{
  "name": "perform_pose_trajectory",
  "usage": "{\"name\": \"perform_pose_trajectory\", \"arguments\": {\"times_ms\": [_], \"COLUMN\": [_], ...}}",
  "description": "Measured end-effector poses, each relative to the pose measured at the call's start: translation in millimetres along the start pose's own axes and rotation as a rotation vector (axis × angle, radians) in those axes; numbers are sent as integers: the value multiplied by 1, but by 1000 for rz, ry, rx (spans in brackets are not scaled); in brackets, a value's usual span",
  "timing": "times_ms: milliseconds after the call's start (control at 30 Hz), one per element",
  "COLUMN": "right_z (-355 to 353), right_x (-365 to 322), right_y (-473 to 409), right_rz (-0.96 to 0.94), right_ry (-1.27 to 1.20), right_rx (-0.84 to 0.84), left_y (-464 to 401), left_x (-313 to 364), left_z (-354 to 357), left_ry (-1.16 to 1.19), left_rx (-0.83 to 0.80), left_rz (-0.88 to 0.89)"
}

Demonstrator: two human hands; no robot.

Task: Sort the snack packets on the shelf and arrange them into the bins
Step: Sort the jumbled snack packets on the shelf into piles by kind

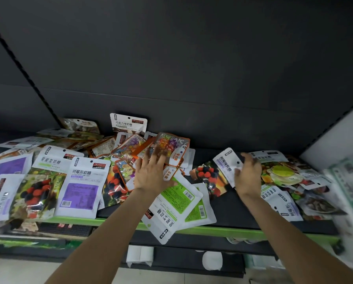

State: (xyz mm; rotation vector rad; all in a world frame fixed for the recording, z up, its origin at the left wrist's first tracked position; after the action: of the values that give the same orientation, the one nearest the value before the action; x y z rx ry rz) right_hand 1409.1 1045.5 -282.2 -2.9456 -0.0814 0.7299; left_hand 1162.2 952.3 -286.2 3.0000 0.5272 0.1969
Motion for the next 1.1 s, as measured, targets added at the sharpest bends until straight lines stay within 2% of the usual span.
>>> {"name": "perform_pose_trajectory", "arguments": {"times_ms": [67, 167, 200, 233, 433, 500, 600, 667, 733, 833, 900, 933, 1033, 1100], "right_z": [3, 31, 41, 48, 41, 25, 2, -5, -2, 22, 46, 54, 54, 37], "right_x": [-17, -37, -40, -41, -28, -16, 12, 22, 10, -30, -47, -50, -47, -38], "right_y": [12, 34, 38, 40, 19, 8, -5, -5, 2, 27, 42, 45, 38, 27], "right_rz": [-153, -355, -390, -405, -261, -165, 11, 60, -70, -369, -403, -378, -321, -307], "right_ry": [93, 22, 64, 94, 31, 51, 123, 234, 331, 122, 102, 89, 62, 152], "right_rx": [-68, -492, -610, -660, -532, -406, -130, -24, -55, -339, -542, -577, -510, -405], "left_y": [1, 3, 2, 1, 2, 1, 2, 3, 3, 3, 4, 3, 2, 2], "left_x": [2, 3, 3, 3, 2, 1, 0, 1, 3, 3, 3, 2, 0, -1], "left_z": [0, 1, 1, 1, 6, 6, 6, 6, 5, 5, 5, 5, 5, 5], "left_ry": [1, 1, 2, 5, 2, 11, -6, -20, -19, 2, 6, 7, 17, 16], "left_rx": [6, 18, 24, 31, 39, 41, 48, 52, 48, 45, 48, 50, 63, 73], "left_rz": [-4, -8, -11, -15, -11, -9, -10, -8, -8, -7, -4, -1, 8, 16]}}
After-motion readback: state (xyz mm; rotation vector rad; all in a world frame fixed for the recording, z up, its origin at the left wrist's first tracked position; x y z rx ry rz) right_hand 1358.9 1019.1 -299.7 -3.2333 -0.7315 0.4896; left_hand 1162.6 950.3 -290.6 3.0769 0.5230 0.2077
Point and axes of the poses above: each hand's wrist, its own y-axis away from the middle knuckle, its own z-axis out of the palm, x = y × z, the point moved 3 cm from there along -y, towards the middle knuckle, and after that the axes turned 3 degrees about -z, right-handed, at the moved point
